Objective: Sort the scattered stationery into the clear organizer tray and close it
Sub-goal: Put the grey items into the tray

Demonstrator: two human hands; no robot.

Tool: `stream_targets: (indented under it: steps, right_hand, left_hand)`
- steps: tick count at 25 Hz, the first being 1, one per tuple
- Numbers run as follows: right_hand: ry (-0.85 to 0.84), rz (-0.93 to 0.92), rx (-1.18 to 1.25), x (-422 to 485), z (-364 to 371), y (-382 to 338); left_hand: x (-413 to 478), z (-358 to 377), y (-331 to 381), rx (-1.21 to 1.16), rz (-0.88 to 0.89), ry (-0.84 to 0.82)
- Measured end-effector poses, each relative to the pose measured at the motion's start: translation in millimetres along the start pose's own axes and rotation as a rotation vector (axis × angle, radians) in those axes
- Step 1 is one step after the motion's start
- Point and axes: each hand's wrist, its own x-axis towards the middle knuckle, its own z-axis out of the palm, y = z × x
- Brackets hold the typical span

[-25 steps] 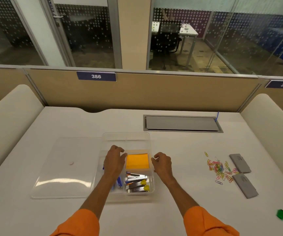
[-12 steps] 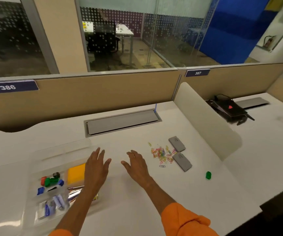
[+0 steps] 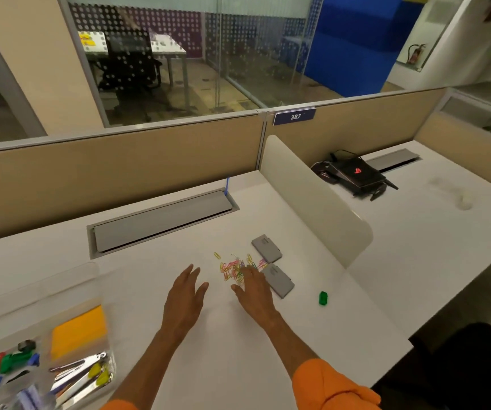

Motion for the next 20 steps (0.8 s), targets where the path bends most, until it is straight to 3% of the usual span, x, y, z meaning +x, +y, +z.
stream_targets:
  steps: [6, 12, 20]
  right_hand:
    - [0.065, 0.16, 0.023, 18, -28, 55]
    - [-0.059, 0.356, -0.146, 29, -48, 83]
    - [-0.016, 0.37, -0.043, 35, -46, 107]
  left_hand:
    - [13, 26, 27, -0.021, 0.036, -0.088]
    - [29, 43, 46, -0.03, 0.082, -0.152]
    - [67, 57, 86, -0.053, 0.155, -0.172]
